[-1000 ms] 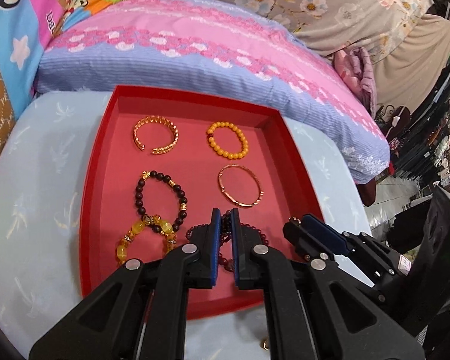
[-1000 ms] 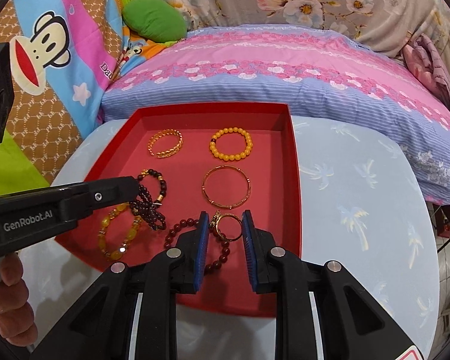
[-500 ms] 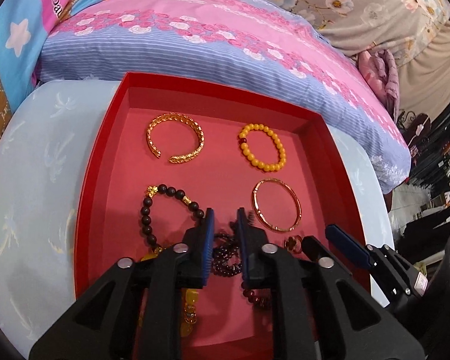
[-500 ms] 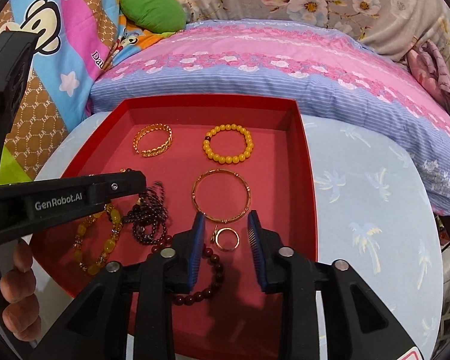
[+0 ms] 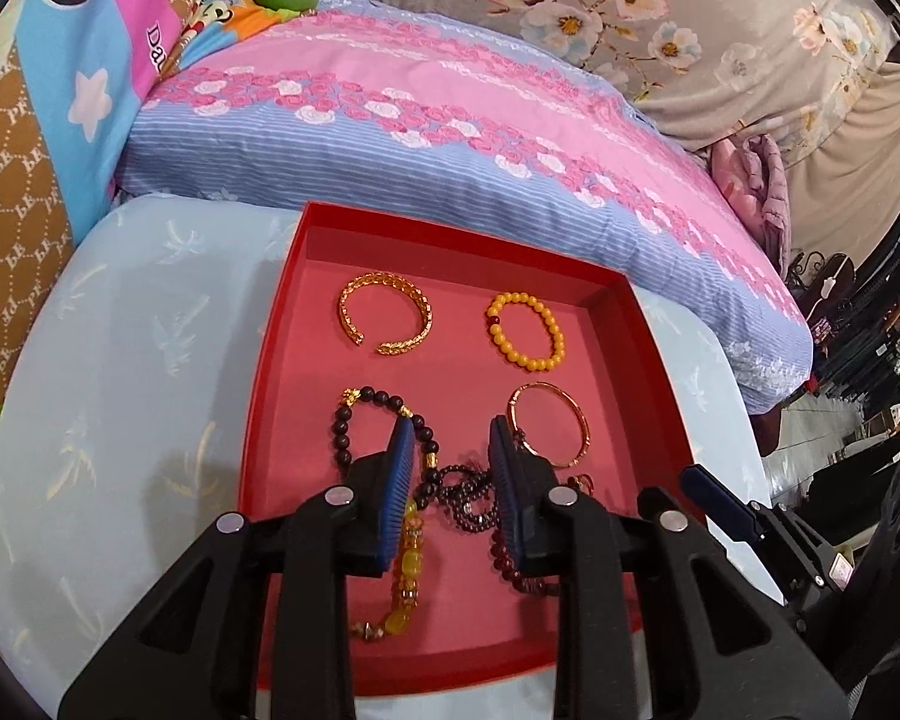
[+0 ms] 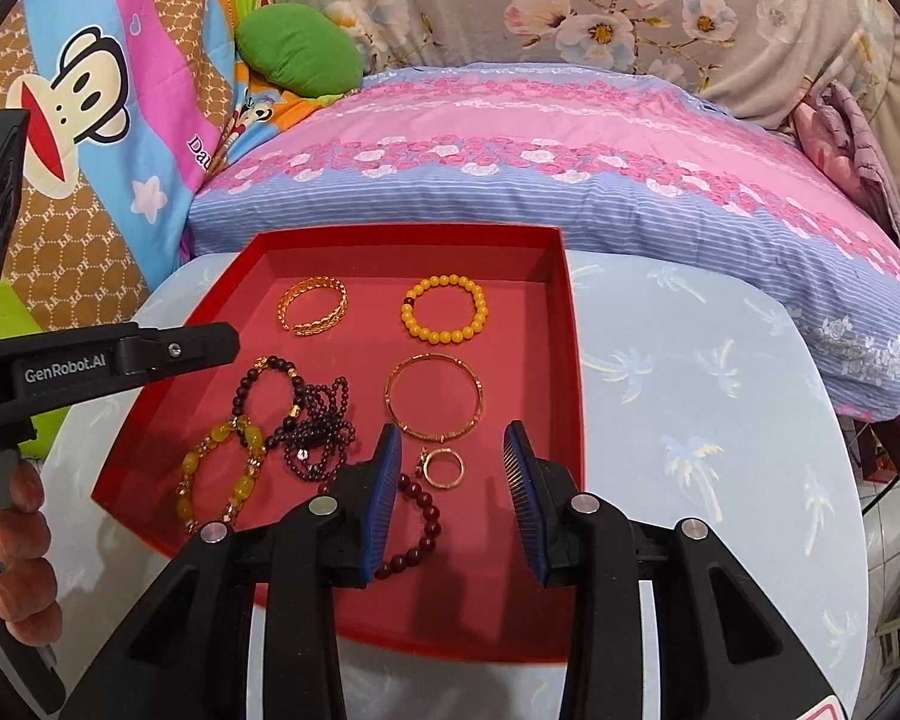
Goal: Organize jewelry
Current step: 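Carry the strand and ring into the red tray and open both grippers, then move both grippers back over the two gold hoop earrings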
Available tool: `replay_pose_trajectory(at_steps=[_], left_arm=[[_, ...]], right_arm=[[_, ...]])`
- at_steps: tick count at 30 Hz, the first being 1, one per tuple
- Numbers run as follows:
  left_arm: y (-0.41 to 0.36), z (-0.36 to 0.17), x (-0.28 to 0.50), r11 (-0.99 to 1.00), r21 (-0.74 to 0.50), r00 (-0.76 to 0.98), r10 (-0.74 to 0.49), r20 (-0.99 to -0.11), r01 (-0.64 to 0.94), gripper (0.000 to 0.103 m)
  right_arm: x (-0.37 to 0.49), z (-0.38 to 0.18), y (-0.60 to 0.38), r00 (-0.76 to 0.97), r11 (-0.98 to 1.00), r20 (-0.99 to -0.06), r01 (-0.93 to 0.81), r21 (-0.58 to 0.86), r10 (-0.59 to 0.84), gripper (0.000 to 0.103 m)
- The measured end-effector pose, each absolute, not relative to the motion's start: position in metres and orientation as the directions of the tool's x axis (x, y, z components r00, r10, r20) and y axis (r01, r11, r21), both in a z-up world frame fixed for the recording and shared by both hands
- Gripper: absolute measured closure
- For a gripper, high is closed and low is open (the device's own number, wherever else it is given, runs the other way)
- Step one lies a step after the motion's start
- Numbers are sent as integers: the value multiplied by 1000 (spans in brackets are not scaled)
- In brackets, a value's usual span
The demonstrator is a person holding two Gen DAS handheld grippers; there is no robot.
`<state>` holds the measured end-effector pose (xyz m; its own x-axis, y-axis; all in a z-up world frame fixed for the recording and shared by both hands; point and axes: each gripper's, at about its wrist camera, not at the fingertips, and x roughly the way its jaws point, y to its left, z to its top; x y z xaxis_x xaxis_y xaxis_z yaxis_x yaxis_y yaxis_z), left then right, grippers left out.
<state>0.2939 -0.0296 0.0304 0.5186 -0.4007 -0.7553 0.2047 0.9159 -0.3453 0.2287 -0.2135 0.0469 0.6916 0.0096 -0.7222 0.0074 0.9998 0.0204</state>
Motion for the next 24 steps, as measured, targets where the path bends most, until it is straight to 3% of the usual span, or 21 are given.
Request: replay_pose_trajectory(at_steps=[24], left_arm=[[1, 33, 158, 930, -284, 524, -366, -769, 233, 77]], right_arm=[[115, 51, -215, 672, 998, -740, 43, 36, -3, 68]])
